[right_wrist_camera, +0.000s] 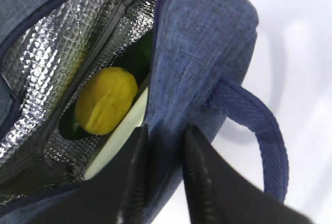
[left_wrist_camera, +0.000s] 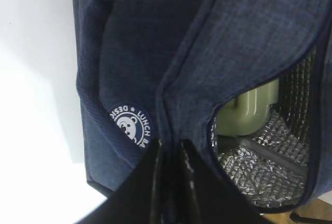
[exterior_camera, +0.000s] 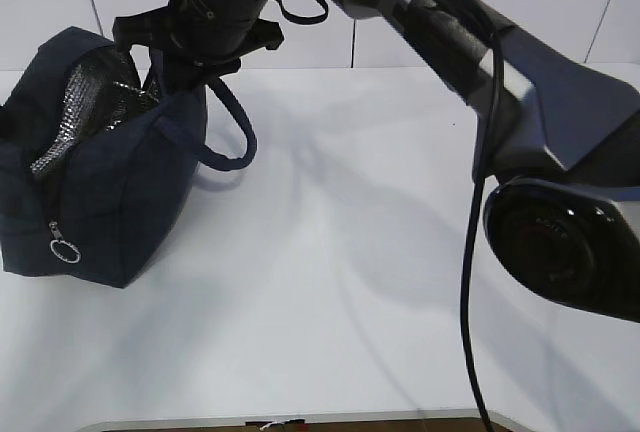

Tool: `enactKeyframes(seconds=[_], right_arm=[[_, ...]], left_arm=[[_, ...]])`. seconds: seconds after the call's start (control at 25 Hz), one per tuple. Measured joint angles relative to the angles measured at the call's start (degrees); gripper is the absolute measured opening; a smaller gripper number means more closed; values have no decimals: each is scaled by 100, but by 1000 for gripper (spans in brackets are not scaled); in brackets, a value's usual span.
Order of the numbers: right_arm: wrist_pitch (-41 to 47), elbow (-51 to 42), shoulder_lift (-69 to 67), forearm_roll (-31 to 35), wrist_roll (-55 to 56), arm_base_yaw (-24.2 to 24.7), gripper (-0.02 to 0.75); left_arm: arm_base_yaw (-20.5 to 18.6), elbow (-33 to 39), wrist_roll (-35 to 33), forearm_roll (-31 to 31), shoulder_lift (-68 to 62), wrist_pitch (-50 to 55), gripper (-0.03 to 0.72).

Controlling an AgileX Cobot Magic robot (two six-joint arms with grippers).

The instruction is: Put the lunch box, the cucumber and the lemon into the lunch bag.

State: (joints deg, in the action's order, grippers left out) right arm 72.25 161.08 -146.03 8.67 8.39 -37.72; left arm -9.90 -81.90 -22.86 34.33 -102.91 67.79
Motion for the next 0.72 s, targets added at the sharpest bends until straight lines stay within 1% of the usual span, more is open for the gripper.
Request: enactKeyframes(seconds=[0.04,0.16,0.2,0.44,0.6,0.72], right_arm=[[0,0,0,0,-41,0,169],[0,0,0,13,-268,0,50],[0,0,0,13,-406,0,28],[17,0,0,-60,-1297,0,14],[26,0,0,-173,-1988,0,13],[26,0,0,-181,-2209,0,11]], left_arm=[[0,0,0,0,0,0,8],[0,0,0,85,0,60,8],[0,0,0,167,0,82,8],[0,0,-109,711,0,116,8],[0,0,-136,861,0,116,8],[0,0,-136,935,0,116,8]])
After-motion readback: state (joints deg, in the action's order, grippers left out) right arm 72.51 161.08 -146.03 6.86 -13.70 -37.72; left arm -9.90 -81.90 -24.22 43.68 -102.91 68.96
